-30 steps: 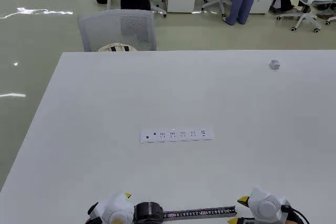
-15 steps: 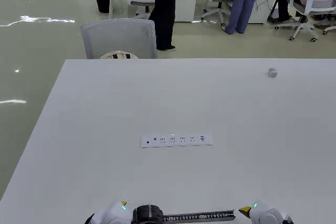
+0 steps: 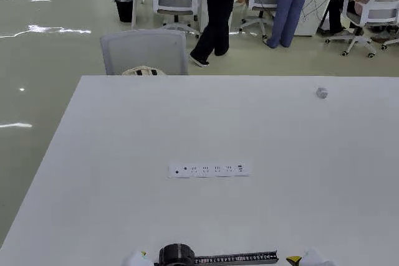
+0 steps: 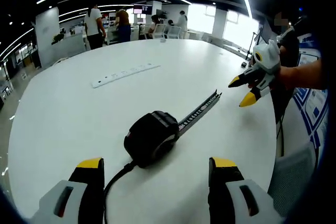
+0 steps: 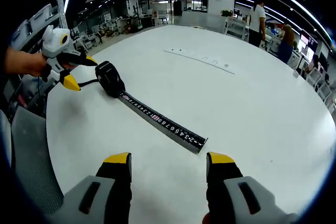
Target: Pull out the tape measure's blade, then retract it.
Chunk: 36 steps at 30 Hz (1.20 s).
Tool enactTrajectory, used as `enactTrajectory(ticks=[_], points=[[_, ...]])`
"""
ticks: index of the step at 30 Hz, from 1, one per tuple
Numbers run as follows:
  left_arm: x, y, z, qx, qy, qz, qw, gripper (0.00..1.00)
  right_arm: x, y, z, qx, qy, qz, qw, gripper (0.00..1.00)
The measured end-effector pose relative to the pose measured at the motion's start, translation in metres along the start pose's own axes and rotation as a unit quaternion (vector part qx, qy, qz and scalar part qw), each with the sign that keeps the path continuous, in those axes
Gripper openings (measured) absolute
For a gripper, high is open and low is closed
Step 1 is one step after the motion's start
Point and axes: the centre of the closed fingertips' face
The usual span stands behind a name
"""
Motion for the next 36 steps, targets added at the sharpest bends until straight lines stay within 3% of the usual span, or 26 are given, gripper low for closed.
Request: enactTrajectory(ticks=[16,25,29,36], points=[[0.000,0.010,-0.014,0.009,-0.044,-0.054,0.9976,0.83,-0.019,-0.004,-0.007,0.027,0.020,0.039,0.9987,0.64],[0.009,0.013,-0.021,0.009,-0.049,-0.064,0.9967,0.85,-0.029,-0.008,-0.015,0.041,0.029,0.055,0.9972,0.67],[0.011,0.015,-0.023,0.010,-0.055,-0.083,0.9950,0.85,-0.032,-0.008,-0.019,0.048,0.034,0.072,0.9957,0.68],[0.021,0.017,-0.029,0.013,-0.061,-0.092,0.9938,0.86,-0.037,-0.004,-0.023,0.054,0.042,0.099,0.9928,0.70]])
Point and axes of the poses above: the centre of the closed fingertips' face, and the gripper's own axes: z roughly forward along the fingers, x roughly to its right, y roughly out of its underside, and after that the axes turned 2 degrees about -y, right-handed
